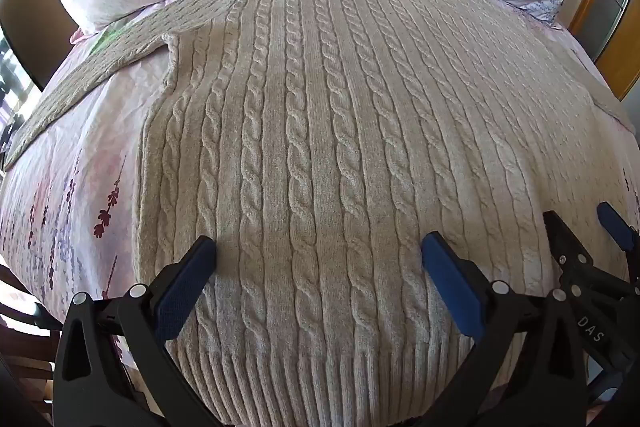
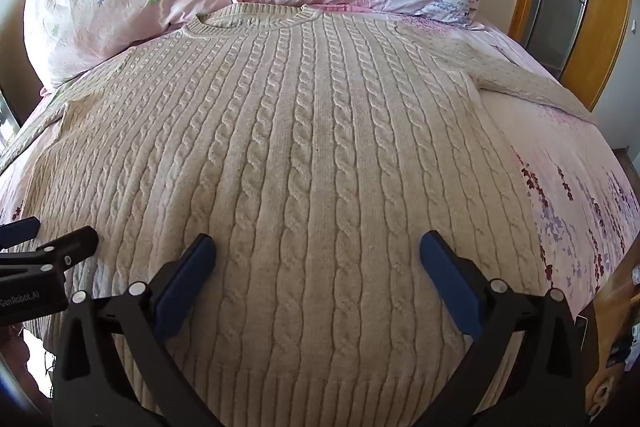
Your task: Fold small clothes
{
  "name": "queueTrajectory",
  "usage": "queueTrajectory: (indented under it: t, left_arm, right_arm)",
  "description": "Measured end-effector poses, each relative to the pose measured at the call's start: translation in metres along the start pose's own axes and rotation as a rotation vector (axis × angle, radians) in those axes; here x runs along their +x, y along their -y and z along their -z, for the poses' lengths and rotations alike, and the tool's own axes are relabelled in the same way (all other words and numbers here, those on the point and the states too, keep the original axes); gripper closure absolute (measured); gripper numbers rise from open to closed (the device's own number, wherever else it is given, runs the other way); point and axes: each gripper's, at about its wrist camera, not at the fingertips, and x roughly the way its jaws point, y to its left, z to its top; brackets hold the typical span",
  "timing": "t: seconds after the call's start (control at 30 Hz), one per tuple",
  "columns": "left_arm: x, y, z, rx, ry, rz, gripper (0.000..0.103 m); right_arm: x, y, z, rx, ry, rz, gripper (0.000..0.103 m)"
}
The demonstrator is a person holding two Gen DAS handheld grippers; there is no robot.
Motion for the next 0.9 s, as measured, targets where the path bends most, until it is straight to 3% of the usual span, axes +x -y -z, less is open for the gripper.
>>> queueTrajectory:
  t: [0.9]
  left_arm:
    - [-0.0003,0.0000,0.0000,0.000,0.008,-0.001,0.001]
  right_arm:
    - [0.0001,0.0000,-0.0003,-0.003,0.000,0.003,0.002]
